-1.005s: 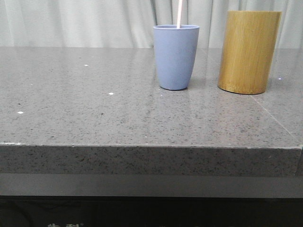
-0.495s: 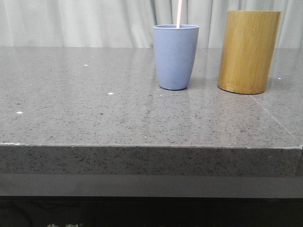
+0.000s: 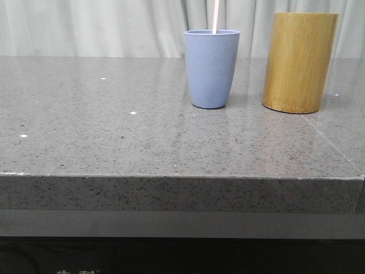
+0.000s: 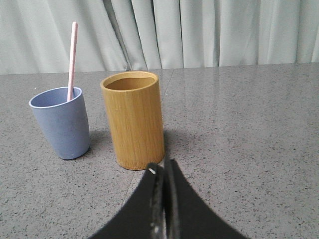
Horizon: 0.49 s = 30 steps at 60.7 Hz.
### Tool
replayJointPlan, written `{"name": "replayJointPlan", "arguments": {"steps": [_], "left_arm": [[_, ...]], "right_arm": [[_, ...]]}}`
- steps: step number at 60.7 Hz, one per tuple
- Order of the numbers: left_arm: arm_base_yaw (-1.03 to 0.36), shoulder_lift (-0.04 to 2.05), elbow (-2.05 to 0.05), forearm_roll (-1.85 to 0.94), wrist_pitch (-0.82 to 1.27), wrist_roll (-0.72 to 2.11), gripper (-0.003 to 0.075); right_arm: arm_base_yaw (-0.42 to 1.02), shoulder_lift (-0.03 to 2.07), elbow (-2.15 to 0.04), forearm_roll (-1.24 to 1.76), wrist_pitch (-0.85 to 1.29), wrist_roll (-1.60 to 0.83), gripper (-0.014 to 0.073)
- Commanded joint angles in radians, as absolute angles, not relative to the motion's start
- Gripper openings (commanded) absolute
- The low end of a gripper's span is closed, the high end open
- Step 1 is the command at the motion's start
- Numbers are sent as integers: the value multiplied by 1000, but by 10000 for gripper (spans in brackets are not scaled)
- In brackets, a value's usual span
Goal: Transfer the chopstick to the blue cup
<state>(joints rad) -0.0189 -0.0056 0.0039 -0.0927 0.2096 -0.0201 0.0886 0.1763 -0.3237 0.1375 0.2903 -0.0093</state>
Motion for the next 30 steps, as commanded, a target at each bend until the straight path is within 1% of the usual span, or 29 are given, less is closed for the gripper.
{"name": "replayJointPlan", "arguments": {"steps": [1, 22, 30], "left_arm": [[-17, -31, 6, -104, 123, -27, -18], [-17, -31, 6, -104, 123, -27, -18], [-17, -31, 6, -104, 123, -27, -18]], "right_arm": [[84, 185, -350, 140, 200, -16, -67], [84, 185, -348, 144, 198, -16, -67], [87, 185, -282, 147, 134, -16, -67]]}}
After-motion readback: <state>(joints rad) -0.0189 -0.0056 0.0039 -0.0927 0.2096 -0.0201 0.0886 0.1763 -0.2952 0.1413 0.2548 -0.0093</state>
